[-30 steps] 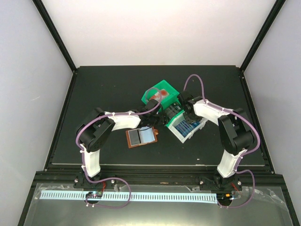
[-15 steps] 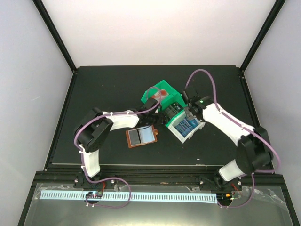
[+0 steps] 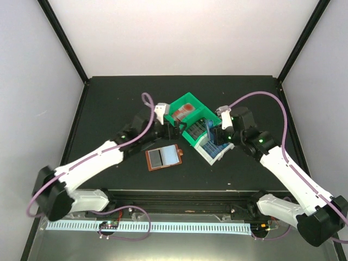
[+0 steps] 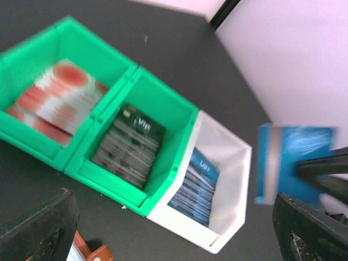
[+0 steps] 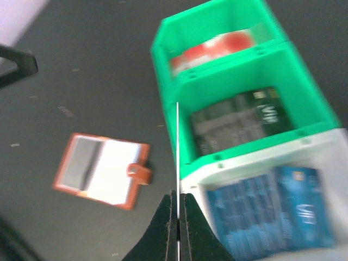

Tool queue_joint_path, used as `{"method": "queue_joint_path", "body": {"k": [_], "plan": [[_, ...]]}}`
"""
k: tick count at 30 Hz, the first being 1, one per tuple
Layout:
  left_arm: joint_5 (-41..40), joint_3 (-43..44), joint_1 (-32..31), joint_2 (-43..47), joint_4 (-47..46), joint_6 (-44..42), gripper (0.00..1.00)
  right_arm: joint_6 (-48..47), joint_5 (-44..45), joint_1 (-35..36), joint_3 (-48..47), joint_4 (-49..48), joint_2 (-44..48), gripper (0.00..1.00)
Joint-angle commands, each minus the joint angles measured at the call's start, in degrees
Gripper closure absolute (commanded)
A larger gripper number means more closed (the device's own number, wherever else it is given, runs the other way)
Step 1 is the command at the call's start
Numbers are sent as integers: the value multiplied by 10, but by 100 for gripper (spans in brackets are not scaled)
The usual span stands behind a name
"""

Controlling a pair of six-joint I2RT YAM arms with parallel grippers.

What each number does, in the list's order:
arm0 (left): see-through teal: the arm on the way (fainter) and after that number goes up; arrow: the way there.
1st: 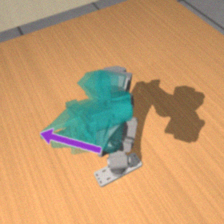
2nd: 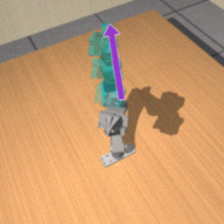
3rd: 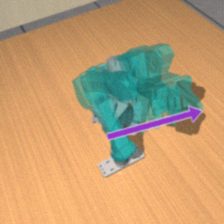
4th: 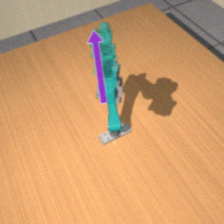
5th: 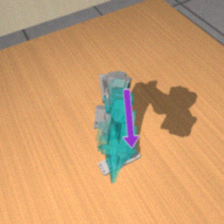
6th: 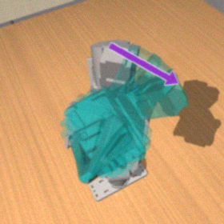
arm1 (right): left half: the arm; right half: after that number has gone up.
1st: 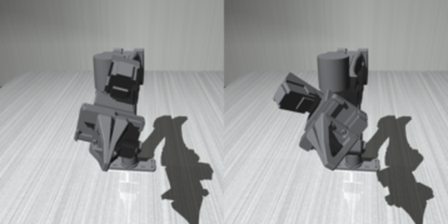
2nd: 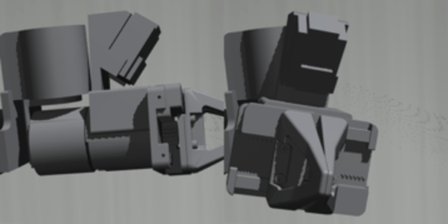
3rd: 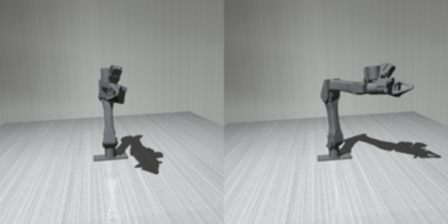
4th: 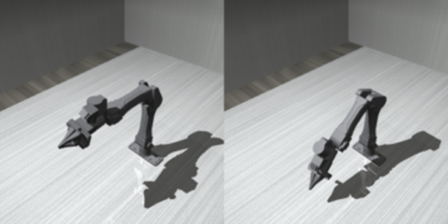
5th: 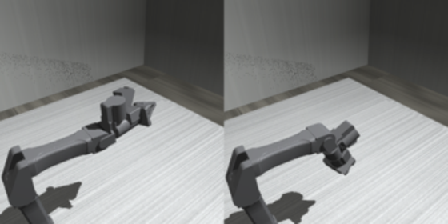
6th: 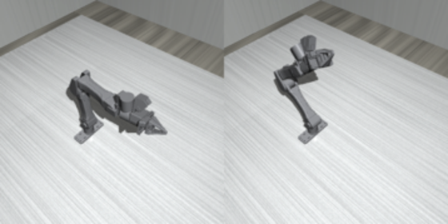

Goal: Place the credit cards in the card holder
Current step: Move the storage box to the center of the board.

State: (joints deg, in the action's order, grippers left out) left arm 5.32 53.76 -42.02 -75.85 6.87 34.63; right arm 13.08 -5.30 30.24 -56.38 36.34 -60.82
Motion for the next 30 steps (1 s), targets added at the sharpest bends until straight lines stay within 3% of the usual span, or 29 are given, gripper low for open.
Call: {"method": "queue_joint_path", "body": {"k": [1, 5, 10, 13, 20, 23, 30], "plan": [[-36, -29, 3, 117, 59, -67, 1, 58, -170, 3, 25, -86, 13, 99], [-10, -83, 6, 215, 61, -80, 1, 117, -285, 3, 61, -184, 7, 99], [116, -133, 16, 289, 20, -37, 1, 196, -406, 3, 101, -325, -10, 99], [205, -146, 16, 296, -13, 9, 1, 239, -456, 3, 122, -397, -23, 99], [298, -158, 16, 273, -54, 87, 2, 334, -552, 18, 141, -548, -65, 99], [309, -161, 16, 269, -60, 106, 10, 371, -573, 26, 141, -596, -84, 99], [270, -187, 20, 283, -108, 159, 42, 428, -599, 33, 159, -671, -107, 99]]}}
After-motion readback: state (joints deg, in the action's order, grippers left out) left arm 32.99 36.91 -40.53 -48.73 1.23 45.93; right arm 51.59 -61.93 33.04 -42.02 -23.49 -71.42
